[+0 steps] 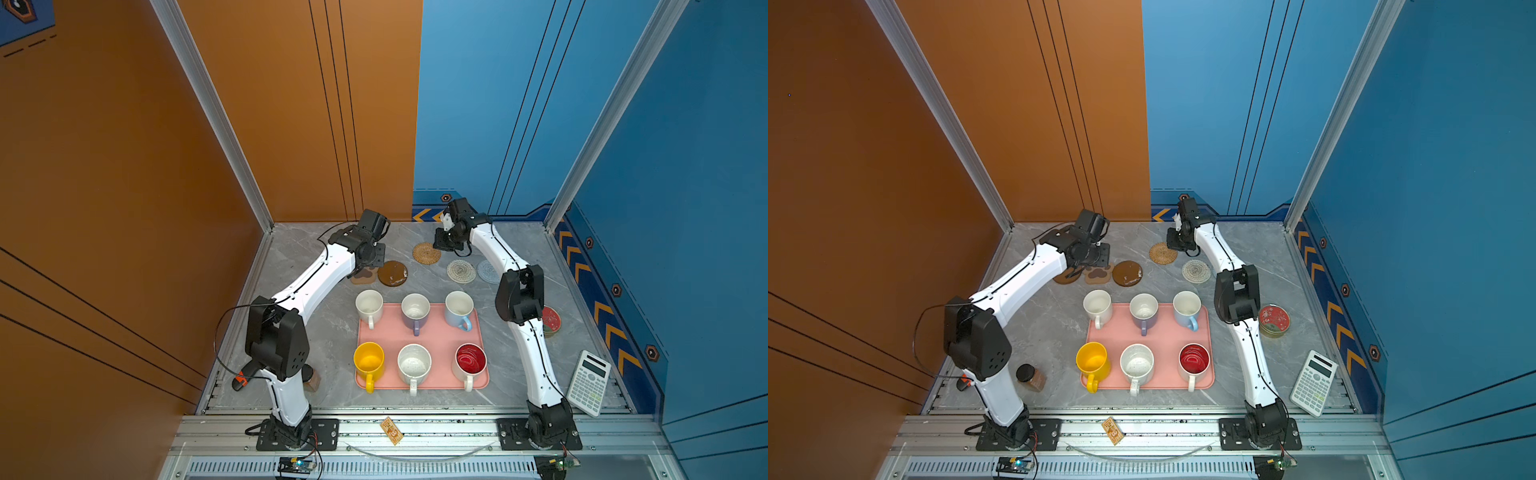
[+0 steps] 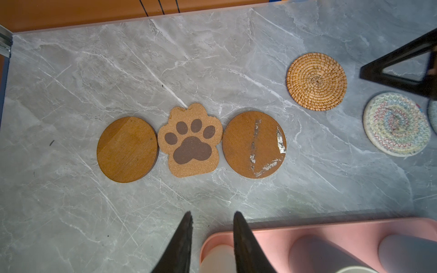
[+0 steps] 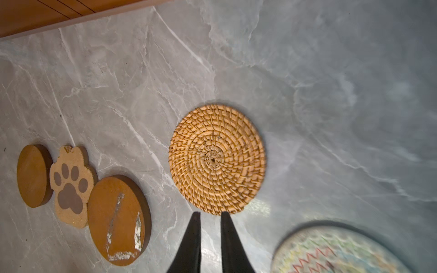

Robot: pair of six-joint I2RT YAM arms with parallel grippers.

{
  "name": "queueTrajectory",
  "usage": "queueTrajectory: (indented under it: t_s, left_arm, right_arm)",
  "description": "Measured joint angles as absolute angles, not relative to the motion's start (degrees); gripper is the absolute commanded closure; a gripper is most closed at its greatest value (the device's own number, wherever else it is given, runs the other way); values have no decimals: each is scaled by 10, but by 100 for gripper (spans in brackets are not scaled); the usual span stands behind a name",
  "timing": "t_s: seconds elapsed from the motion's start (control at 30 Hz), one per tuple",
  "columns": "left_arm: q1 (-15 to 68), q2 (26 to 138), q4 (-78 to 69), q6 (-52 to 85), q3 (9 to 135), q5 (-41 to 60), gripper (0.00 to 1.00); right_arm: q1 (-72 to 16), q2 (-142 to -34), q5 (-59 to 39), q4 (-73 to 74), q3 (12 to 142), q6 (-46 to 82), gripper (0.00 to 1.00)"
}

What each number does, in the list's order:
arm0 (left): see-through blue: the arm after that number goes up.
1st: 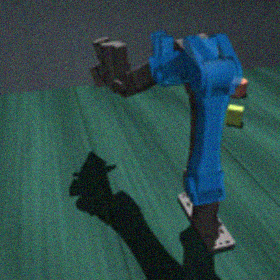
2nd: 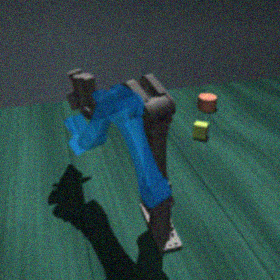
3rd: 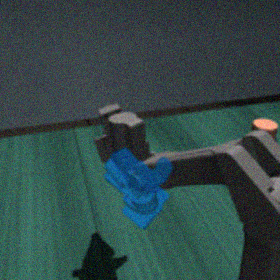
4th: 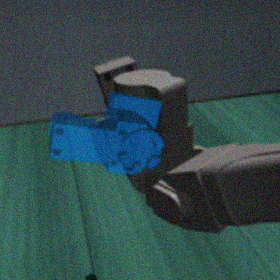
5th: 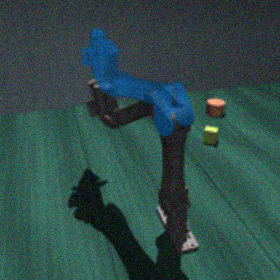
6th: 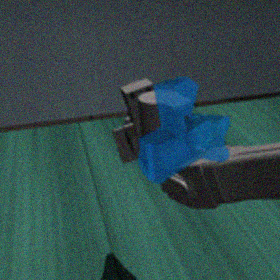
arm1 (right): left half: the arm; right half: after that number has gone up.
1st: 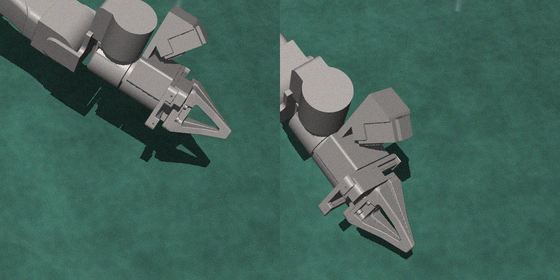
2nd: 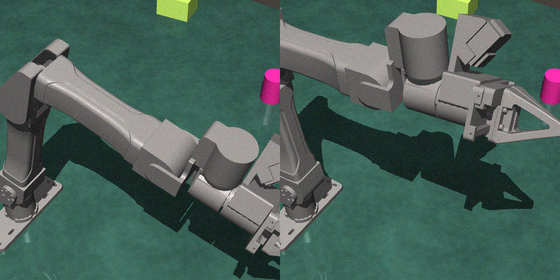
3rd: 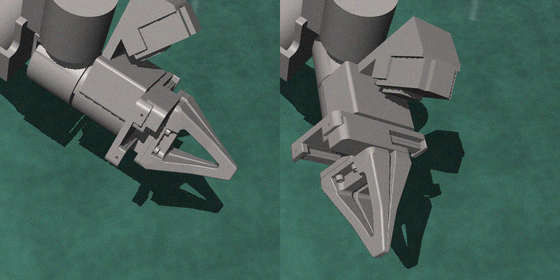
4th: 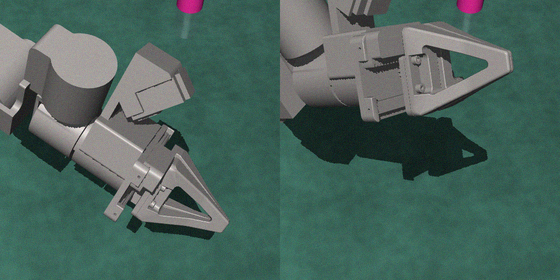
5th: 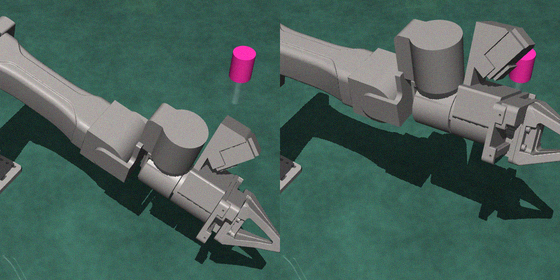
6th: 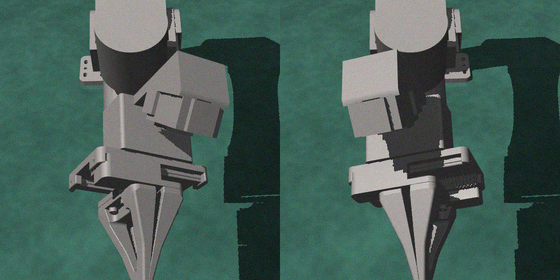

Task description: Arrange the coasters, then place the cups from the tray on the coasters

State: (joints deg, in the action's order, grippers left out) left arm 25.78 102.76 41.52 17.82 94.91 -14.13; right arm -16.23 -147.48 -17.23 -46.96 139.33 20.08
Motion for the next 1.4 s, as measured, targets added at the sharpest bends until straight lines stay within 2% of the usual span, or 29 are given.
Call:
queueTrajectory:
  t_s: [0.2, 0.67, 1.17, 1.4]
  left_arm:
    - [258, 987, 396, 187, 898, -140, 68]
    - [255, 948, 369, 201, 845, -133, 68]
    - [254, 941, 365, 206, 828, -128, 68]
    - [252, 936, 360, 206, 822, -128, 68]
  right_arm:
    - [-163, -1515, -200, -439, 1393, 240, 85]
    - [-170, -1523, -225, -381, 1396, 288, 85]
    - [-177, -1534, -192, -429, 1410, 257, 88]
    - [-188, -1502, -171, -455, 1367, 233, 90]
